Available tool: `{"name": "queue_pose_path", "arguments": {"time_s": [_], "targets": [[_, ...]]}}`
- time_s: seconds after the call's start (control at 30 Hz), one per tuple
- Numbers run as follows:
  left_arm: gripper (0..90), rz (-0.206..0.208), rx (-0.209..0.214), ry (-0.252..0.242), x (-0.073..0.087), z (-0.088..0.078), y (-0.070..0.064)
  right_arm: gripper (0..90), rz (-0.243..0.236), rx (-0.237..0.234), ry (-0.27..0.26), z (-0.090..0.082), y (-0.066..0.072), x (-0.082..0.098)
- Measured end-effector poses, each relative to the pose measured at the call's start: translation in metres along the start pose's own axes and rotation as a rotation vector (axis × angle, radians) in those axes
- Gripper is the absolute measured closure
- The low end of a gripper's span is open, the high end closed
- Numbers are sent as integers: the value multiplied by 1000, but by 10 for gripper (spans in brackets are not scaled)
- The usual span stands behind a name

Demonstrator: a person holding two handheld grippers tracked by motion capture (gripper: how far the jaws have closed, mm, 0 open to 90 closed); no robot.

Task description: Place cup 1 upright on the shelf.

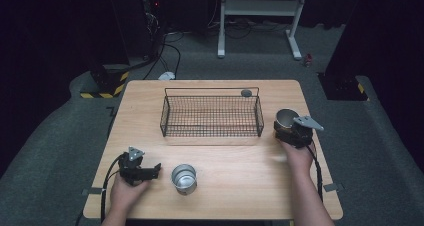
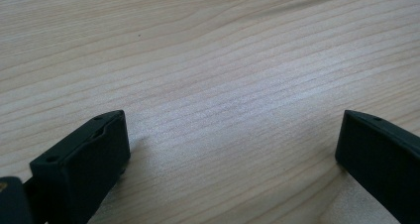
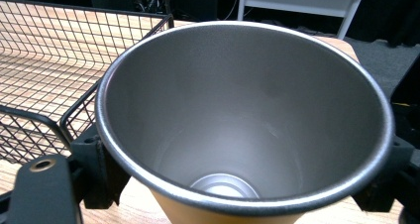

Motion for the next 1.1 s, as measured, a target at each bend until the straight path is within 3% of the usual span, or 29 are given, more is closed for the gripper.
{"name": "queue_pose_path", "arguments": {"time_s": [0.33, 0.47, 0.7, 1.1], "targets": [[8, 1, 0, 0, 0, 0, 0, 143, -32, -1, 32, -11, 11, -1], [9, 1, 0, 0, 0, 0, 0, 144, -60, -2, 9, -23, 19, -4], [8, -1, 1, 1, 0, 0, 0, 144, -65, -33, -22, -40, 32, -6], [12, -2, 0, -1, 0, 0, 0, 144, -101, -75, -30, -56, 73, -5]]}}
Point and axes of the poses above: each handheld gripper's, and its own axes: z roughly forward along the jaws, x roughly out of its underside, y roughly to its left, the point moved 8 cm from there along z, roughly forward along the jaws, and after that the axes turned 7 degrees about -x, right-handed, at the moved point
